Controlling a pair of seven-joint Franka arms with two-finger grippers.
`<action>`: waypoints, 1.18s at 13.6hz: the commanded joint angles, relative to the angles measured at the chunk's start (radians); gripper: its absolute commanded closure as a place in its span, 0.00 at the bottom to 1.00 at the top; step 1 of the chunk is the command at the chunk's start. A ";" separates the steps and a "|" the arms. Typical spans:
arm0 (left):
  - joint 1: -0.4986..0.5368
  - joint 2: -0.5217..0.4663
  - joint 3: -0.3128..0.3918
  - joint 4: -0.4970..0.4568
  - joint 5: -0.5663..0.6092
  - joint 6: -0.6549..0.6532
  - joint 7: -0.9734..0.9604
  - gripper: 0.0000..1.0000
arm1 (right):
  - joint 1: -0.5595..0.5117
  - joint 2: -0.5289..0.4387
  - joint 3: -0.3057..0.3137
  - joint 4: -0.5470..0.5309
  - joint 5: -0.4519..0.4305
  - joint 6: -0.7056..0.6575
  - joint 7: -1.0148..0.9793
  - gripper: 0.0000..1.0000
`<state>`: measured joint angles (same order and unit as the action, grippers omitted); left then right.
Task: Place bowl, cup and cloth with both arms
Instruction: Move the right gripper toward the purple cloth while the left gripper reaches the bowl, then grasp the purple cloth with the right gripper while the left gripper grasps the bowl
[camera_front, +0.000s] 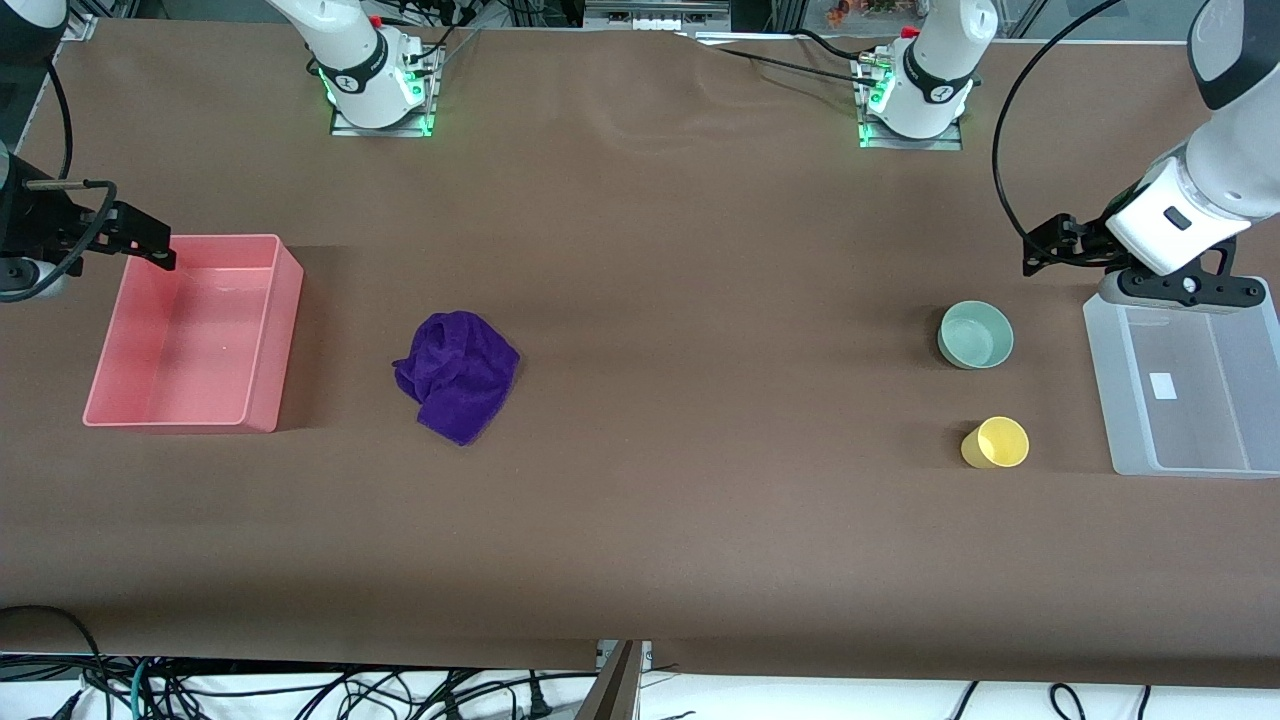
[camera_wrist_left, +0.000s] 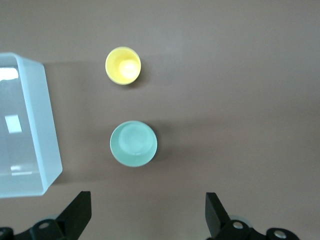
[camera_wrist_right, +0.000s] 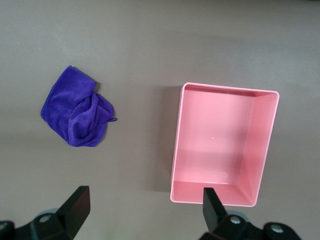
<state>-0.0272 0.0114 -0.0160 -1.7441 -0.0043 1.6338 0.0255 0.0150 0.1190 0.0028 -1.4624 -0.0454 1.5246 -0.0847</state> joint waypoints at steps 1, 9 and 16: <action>0.067 0.053 0.004 0.015 0.000 -0.077 0.031 0.00 | -0.013 0.043 0.000 0.022 0.022 0.005 -0.015 0.00; 0.214 0.189 0.002 -0.309 -0.005 0.388 0.232 0.00 | 0.022 0.212 0.077 -0.261 0.029 0.464 0.005 0.00; 0.263 0.404 -0.004 -0.422 -0.107 0.765 0.355 0.38 | 0.120 0.341 0.089 -0.308 0.048 0.551 0.248 0.00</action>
<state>0.2184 0.3887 -0.0092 -2.1771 -0.0527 2.3905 0.3306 0.1108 0.4481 0.0919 -1.7436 -0.0097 2.0542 0.1061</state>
